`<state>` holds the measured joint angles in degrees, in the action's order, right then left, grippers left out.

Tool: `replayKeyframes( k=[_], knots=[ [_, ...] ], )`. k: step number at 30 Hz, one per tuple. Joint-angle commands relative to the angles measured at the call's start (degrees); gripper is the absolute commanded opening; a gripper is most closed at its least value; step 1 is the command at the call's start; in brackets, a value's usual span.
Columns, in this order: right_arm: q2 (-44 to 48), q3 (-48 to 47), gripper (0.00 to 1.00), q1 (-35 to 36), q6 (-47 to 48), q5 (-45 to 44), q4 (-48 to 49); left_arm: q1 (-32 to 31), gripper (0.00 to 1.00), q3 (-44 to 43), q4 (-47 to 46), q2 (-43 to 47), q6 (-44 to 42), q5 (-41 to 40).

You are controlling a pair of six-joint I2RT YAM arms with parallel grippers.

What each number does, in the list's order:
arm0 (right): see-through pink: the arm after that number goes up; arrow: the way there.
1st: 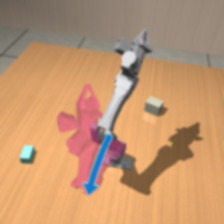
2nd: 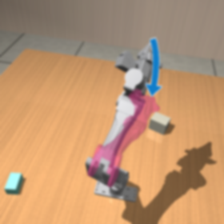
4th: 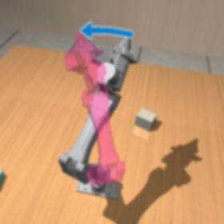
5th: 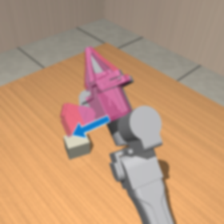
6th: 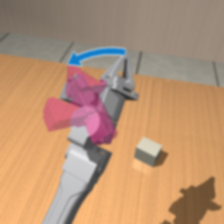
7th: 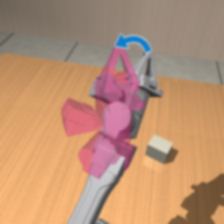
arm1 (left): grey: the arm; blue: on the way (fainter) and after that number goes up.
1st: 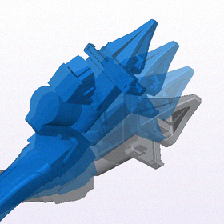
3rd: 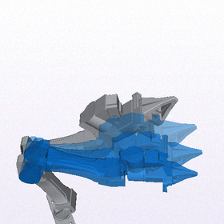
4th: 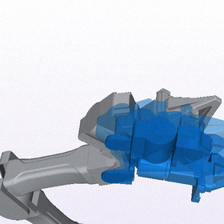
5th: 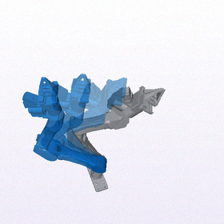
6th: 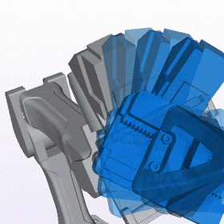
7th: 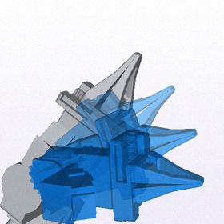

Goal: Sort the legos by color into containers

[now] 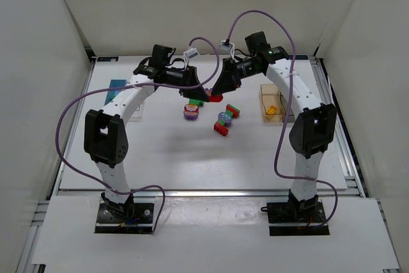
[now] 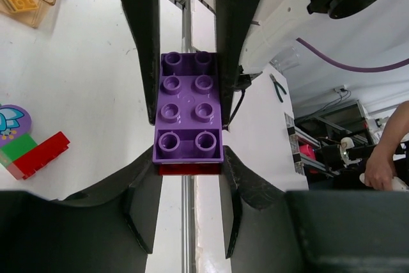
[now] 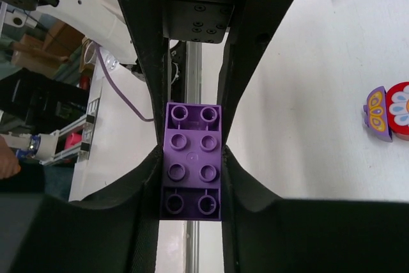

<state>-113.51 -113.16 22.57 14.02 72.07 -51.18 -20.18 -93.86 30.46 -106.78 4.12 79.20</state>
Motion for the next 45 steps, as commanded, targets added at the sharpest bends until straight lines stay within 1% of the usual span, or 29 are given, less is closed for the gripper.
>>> replayKeyframes(
  k=[1, 3, 4, 5, 6, 7, 8, 9, 10, 11, 13, 14, 16, 17, 18, 19, 20, 21, 22, 23, 28, 30, 32, 34, 35, 38, 42, 43, 45],
  knots=[
    [-0.5, -1.8, 0.24, 0.2, 1.2, 3.1, -0.3, -0.4, 0.1, -2.4, 0.6, 0.2, -1.3, 1.2],
    [-0.6, -1.7, 0.15, 0.2, 0.5, 3.3, 0.3, -0.5, 0.1, -2.3, 0.7, 0.2, -1.4, 1.0],
    [-0.6, -1.7, 0.06, 0.2, 0.4, 3.3, 0.5, -0.6, 0.1, -2.2, 0.7, 0.3, -1.7, 1.0],
    [-0.6, -1.7, 0.02, 0.2, 0.2, 3.4, 0.8, -0.6, 0.11, -2.1, 0.7, 0.3, -1.8, 1.0],
    [-0.6, -1.8, 0.0, 0.2, -0.1, 3.4, 1.2, -0.8, 0.18, -2.0, 0.9, 0.4, -1.9, 1.0],
    [-0.5, -1.5, 0.0, 0.3, -1.0, 3.7, 1.9, -0.9, 0.31, -1.6, 0.9, 0.5, -1.9, 0.7],
    [-0.4, -1.4, 0.0, 0.2, -1.8, 3.9, 3.8, -1.0, 0.51, -1.3, 0.9, 1.0, -1.9, 0.1],
    [-0.1, -0.7, 0.0, 0.2, -3.9, 4.3, 5.0, -1.1, 0.56, -0.8, 0.0, 1.4, -1.7, -0.1],
    [0.1, 0.0, 0.0, 0.2, -5.5, 4.8, 6.3, -1.1, 0.68, 0.4, -0.5, 1.7, -1.4, -0.4],
    [0.6, 0.7, 0.0, 0.2, -7.3, 5.2, 10.1, -1.1, 0.73, 1.2, -1.2, 2.9, -0.8, -1.2],
    [1.5, 3.0, 0.0, 0.2, -12.0, 5.7, 12.7, -1.1, 0.8, 3.8, -4.2, 4.6, 0.1, -2.6],
    [2.3, 5.1, 0.0, 0.2, -13.7, 5.6, 15.4, -1.0, 0.82, 5.1, -6.0, 6.7, 2.7, -4.5],
    [2.9, 6.4, 0.0, 0.1, -16.6, 5.7, 17.0, -0.1, 0.88, 11.1, -18.9, 11.1, 9.1, -6.7],
    [3.3, 6.9, 0.0, 0.1, -17.0, 5.1, 17.3, 0.2, 0.89, 13.4, -23.6, 12.2, 16.0, -8.8],
    [3.7, 7.6, 0.0, 0.0, -18.1, 4.8, 18.0, 0.8, 0.9, 14.8, -26.3, 12.9, 17.5, -9.7],
    [4.1, 8.0, 0.0, -0.2, -19.2, 4.6, 19.8, 1.5, 0.93, 14.5, -24.8, 13.6, 17.4, -10.8],
    [4.3, 8.5, 0.0, -1.0, -21.3, 3.1, 21.7, 1.9, 0.94, 14.0, -23.0, 14.1, 16.2, -13.7],
    [4.7, 10.1, 0.0, -1.7, -27.6, 2.4, 24.3, 2.2, 0.94, 13.5, -21.9, 14.8, 15.9, -14.9],
    [4.9, 10.6, 0.0, -2.4, -31.3, 1.8, 30.8, 3.4, 0.94, 13.5, -21.8, 15.8, 15.8, -15.5],
    [5.0, 11.3, 0.0, -3.8, -34.9, 1.4, 33.7, 3.8, 0.94, 13.4, -21.6, 16.4, 16.0, -15.9],
    [6.0, 14.3, 0.0, -7.5, -56.6, -7.6, 50.8, 7.2, 0.96, 11.3, -19.7, 17.3, 20.0, -21.8],
    [6.5, 14.1, 0.0, -7.7, -59.4, -12.6, 50.2, 7.5, 0.99, 10.0, -17.9, 16.6, 21.4, -24.5],
    [7.2, 12.8, 0.0, -7.5, -60.4, -14.9, 49.7, 7.5, 1.0, 9.2, -17.5, 16.3, 23.1, -25.3],
    [8.1, 12.2, 0.0, -7.0, -61.4, -20.0, 47.2, 7.6, 1.0, 8.9, -17.2, 15.4, 27.5, -28.1],
    [8.8, 11.9, 0.0, -6.8, -63.1, -21.5, 46.7, 7.6, 0.99, 9.1, -19.3, 15.2, 28.8, -27.4],
    [10.1, 11.3, 0.0, -5.6, -65.9, -25.7, 46.9, 7.6, 0.99, 7.6, -20.5, 13.5, 31.6, -25.5],
    [9.7, 9.0, 0.0, -3.5, -68.2, -27.6, 47.1, 7.6, 1.0, 4.8, -22.4, 11.2, 35.0, -23.8],
    [9.5, 8.5, 0.0, -2.8, -68.6, -28.4, 47.0, 7.6, 0.98, 4.4, -24.0, 10.7, 36.0, -21.0],
    [8.8, 7.0, 0.0, -2.4, -69.8, -29.1, 46.7, 7.6, 0.83, 4.0, -27.6, 9.8, 38.1, -20.5]
  ],
)
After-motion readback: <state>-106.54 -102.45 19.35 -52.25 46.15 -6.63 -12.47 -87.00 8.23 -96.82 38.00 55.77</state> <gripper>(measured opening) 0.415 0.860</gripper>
